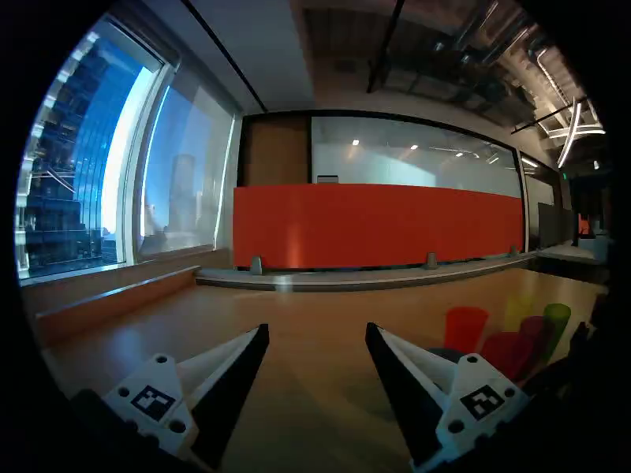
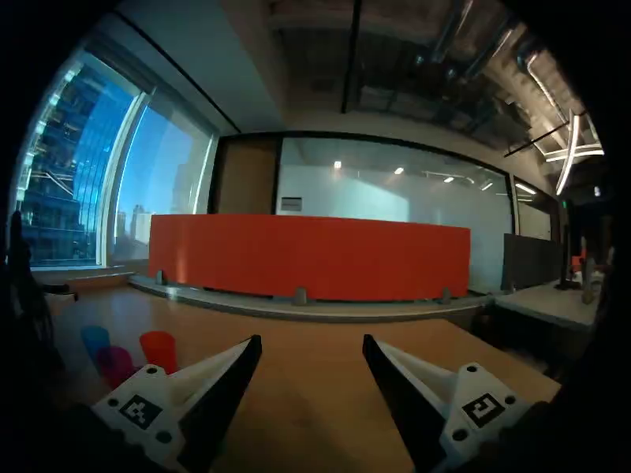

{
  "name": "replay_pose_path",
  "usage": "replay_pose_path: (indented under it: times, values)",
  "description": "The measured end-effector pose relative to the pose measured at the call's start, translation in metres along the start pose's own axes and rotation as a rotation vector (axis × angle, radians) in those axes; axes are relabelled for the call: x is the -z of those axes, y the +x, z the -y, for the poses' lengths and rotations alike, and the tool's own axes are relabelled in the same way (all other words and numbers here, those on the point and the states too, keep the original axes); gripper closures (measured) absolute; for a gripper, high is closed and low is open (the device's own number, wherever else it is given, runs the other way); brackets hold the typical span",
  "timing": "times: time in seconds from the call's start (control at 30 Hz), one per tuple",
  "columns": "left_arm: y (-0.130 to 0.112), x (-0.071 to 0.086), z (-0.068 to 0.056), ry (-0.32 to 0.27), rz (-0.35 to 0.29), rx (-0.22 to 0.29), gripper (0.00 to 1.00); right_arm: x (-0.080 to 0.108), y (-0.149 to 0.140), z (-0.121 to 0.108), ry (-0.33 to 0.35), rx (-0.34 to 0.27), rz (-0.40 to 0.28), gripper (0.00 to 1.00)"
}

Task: Pour water

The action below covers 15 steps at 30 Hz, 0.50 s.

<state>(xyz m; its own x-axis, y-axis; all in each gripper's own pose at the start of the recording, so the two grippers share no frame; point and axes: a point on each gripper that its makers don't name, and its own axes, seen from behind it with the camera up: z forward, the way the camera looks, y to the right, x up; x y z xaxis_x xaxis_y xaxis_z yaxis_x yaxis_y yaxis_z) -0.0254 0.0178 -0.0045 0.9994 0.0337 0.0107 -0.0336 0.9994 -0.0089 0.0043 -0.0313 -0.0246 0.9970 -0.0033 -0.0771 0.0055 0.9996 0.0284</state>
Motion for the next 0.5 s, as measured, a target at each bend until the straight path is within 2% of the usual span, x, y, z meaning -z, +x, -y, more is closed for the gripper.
replay_pose_path:
  times: [0.3,0.5]
  values:
    - [0.001,0.001,0.0,0.0,0.0,-0.001,0.09,-0.019,0.003,0.01,0.006,0.002,-0.032,0.01]
    - [0.0,0.001,0.0,0.0,0.0,0.0,0.09,-0.02,0.005,0.011,-0.004,-0.005,-0.051,0.01]
